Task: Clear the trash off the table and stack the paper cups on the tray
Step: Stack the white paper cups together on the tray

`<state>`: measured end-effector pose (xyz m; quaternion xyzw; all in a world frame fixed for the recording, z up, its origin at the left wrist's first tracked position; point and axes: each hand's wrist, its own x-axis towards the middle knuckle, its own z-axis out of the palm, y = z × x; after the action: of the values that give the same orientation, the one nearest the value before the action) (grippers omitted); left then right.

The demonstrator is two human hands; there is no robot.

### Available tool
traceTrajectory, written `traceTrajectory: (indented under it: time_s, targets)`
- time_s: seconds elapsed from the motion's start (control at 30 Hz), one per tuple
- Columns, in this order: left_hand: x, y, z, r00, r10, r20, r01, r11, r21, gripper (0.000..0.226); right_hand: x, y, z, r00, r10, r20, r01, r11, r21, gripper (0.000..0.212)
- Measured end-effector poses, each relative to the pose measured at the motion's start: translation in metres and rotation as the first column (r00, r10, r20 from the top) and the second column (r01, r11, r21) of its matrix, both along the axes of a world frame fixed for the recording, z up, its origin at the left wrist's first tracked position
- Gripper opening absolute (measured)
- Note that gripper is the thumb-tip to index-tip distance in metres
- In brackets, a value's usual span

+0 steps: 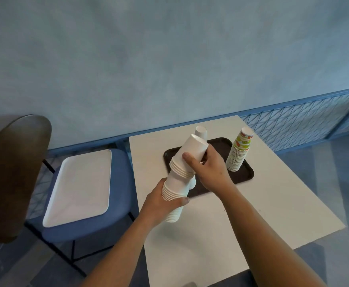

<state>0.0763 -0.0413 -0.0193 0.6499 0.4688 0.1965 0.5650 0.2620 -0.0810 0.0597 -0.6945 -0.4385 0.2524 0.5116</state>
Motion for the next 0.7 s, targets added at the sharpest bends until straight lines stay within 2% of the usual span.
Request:
traceTrajectory:
  time_s: [0.07,0.17,0.27,0.4,0.47,0.53,0.63,0.7]
  targets:
    - [-0.002,0.005,-0.004,1.000,-0.009,-0.009,0.009,1.000,-0.002,0.064,0.002,0.007,-0.002,0.997,-0.067,-0.040,0.068,0.997,0.023,0.049]
    - [-0.006,0.010,-0.007,1.000,-0.015,-0.017,0.015,1.000,-0.010,0.066,0.002,0.017,-0.008,0.947,-0.091,-0.307,0.119,0.990,0.073,0.051]
    - [-0.007,0.017,-0.011,1.000,-0.014,-0.024,0.014,1.000,-0.015,0.070,0.005,0.028,-0.014,0.814,-0.088,-0.574,0.173,0.980,0.095,0.042]
    - [-0.002,0.025,-0.016,0.999,-0.001,-0.042,0.001,1.000,-0.012,0.071,0.018,0.038,-0.024,0.651,-0.094,-0.753,0.215,0.974,0.064,0.037]
    - [0.003,0.028,-0.020,0.998,0.017,-0.061,-0.018,1.000,-0.014,0.073,0.029,0.043,-0.029,0.571,-0.107,-0.814,0.231,0.972,0.034,0.038]
    - [0.008,0.031,-0.025,0.996,0.054,-0.077,-0.056,0.998,-0.023,0.082,0.042,0.047,-0.036,0.536,-0.121,-0.836,0.221,0.975,0.000,0.032]
    - [0.014,0.036,-0.032,0.989,0.135,-0.067,-0.137,0.990,-0.033,0.086,0.065,0.055,-0.049,0.563,-0.149,-0.813,0.212,0.977,-0.032,0.017]
    - [0.020,0.037,-0.033,0.978,0.200,-0.050,-0.202,0.979,-0.040,0.081,0.081,0.061,-0.061,0.626,-0.165,-0.762,0.201,0.979,-0.047,0.023]
